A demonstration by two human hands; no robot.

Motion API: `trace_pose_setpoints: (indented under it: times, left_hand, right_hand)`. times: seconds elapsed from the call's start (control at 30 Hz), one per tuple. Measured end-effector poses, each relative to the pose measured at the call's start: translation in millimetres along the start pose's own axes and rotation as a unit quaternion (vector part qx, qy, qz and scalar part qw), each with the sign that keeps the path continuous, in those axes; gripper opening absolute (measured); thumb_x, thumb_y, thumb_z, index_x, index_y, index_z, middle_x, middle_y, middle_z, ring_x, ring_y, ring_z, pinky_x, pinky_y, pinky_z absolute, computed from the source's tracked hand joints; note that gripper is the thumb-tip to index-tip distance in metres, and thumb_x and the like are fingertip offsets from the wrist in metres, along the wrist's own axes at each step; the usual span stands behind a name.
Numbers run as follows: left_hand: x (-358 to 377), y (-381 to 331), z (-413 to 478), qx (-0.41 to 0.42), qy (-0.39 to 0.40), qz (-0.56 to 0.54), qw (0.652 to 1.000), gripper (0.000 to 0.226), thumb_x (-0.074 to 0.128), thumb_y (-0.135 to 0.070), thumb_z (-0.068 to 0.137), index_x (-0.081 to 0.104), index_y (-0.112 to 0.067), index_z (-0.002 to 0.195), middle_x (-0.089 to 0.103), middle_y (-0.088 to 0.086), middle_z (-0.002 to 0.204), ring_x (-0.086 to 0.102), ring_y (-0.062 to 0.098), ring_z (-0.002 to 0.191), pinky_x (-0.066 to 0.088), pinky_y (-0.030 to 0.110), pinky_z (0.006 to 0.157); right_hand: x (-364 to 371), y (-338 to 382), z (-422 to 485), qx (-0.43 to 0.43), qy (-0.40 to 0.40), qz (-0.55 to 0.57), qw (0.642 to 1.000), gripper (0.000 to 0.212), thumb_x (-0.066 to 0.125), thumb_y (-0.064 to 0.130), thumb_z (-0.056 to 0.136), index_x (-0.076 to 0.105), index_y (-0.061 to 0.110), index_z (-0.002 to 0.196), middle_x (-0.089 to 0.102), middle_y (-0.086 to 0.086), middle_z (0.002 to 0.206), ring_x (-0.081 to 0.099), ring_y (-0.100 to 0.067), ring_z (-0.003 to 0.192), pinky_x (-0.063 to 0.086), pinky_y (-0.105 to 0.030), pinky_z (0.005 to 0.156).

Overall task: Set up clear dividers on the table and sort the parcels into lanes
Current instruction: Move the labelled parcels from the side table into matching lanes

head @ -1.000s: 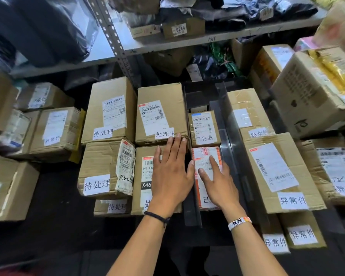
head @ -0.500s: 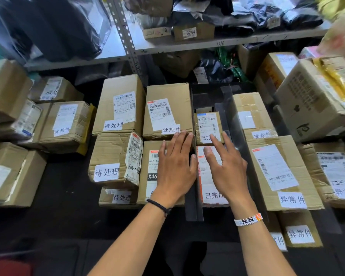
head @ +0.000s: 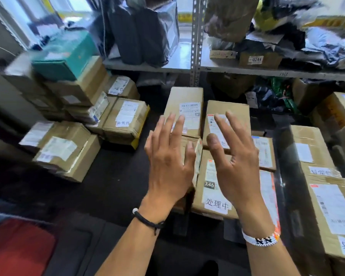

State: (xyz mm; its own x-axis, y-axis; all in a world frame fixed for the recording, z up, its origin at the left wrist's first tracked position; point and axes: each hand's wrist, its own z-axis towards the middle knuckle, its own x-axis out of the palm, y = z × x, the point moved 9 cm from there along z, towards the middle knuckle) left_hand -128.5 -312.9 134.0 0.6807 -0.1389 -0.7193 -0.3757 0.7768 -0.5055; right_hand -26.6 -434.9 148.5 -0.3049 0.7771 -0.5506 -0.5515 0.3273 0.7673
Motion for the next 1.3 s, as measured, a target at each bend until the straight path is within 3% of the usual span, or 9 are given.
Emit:
trace_pose_setpoints:
  times: [0.07,0.23,0.5,0.67,0.87,0.97,1.1,1.23,1.3]
  left_hand:
    - [-28,29,2,-0.019,-0.020,0.005,1.000,0.059,0.045,-0.034,0.104,0.038,-0.017,0.161,0.031,0.001,0.170,0.019,0.018,0.160,0.021,0.055,0.125]
    - [-85,123,1,-0.086,-0.040,0.036,0.995,0.058,0.050,-0.031,0.103,0.042,-0.016,0.159,0.034,0.002,0.168,0.024,0.018,0.158,0.026,0.054,0.123]
    - [-149,265,6,-0.168,-0.048,0.054,0.983,0.063,0.040,-0.040,0.101,0.042,-0.016,0.159,0.034,0.003,0.168,0.026,0.023,0.158,0.024,0.053,0.124]
    - [-183,351,5,-0.204,-0.071,0.055,0.975,0.062,0.036,-0.043,0.103,0.049,-0.010,0.154,0.042,0.008,0.163,0.035,0.026,0.153,0.027,0.049,0.124]
    - [-193,482,-12,-0.361,-0.073,0.018,0.930,0.054,0.049,-0.030,0.108,0.045,-0.003,0.154,0.043,0.016,0.161,0.037,0.031,0.150,0.028,0.045,0.124]
    - [-183,532,-17,-0.433,-0.062,-0.016,0.899,0.054,0.050,-0.030,0.108,0.044,0.000,0.153,0.044,0.019,0.158,0.041,0.033,0.147,0.030,0.043,0.123]
    - [-165,570,-27,-0.532,-0.080,-0.102,0.837,0.047,0.050,-0.036,0.106,0.055,-0.003,0.138,0.063,0.017,0.137,0.058,0.035,0.129,0.044,0.042,0.109]
    - [-143,571,-37,-0.550,-0.042,-0.119,0.826,0.040,0.049,-0.038,0.105,0.065,-0.010,0.128,0.071,0.015,0.124,0.063,0.034,0.116,0.043,0.031,0.086]
    - [-137,568,-40,-0.544,-0.033,-0.125,0.829,0.040,0.051,-0.041,0.104,0.068,-0.014,0.128,0.072,0.011,0.124,0.064,0.031,0.116,0.045,0.030,0.088]
  right_hand:
    - [28,31,0,-0.027,0.014,0.036,0.999,0.050,0.049,0.050,0.102,0.051,0.039,0.151,0.036,0.016,0.165,0.026,0.010,0.147,0.025,-0.038,0.123]
    - [118,98,-7,-0.066,0.075,0.079,0.992,0.051,0.055,0.044,0.101,0.054,0.032,0.150,0.040,0.011,0.164,0.036,-0.006,0.151,0.033,-0.049,0.121]
    - [284,164,-18,-0.039,0.194,0.140,0.970,0.060,0.047,0.064,0.096,0.050,0.042,0.151,0.037,0.019,0.165,0.028,0.006,0.151,0.028,-0.039,0.126]
    - [382,174,-26,0.031,0.269,0.188,0.944,0.062,0.055,0.057,0.098,0.041,0.041,0.156,0.035,0.019,0.166,0.026,0.011,0.150,0.024,-0.031,0.128]
    - [484,172,-30,0.121,0.309,0.219,0.917,0.071,0.062,0.042,0.104,0.027,0.032,0.165,0.026,0.021,0.168,0.024,0.005,0.153,0.024,-0.036,0.129]
    - [524,171,-28,0.139,0.312,0.202,0.918,0.073,0.059,0.034,0.105,0.021,0.028,0.167,0.030,0.010,0.170,0.026,-0.007,0.156,0.025,-0.042,0.128]
    - [562,158,-29,0.185,0.307,0.194,0.913,0.074,0.057,0.033,0.105,0.018,0.026,0.167,0.030,0.007,0.171,0.031,-0.013,0.156,0.029,-0.044,0.126]
    - [578,146,-33,0.217,0.285,0.196,0.913,0.052,0.058,0.029,0.102,0.040,0.034,0.151,0.056,0.009,0.151,0.057,-0.014,0.135,0.046,-0.047,0.114]
    - [579,140,-33,0.227,0.265,0.212,0.913,0.042,0.058,0.025,0.101,0.046,0.035,0.140,0.064,0.011,0.138,0.064,-0.013,0.122,0.052,-0.048,0.106]
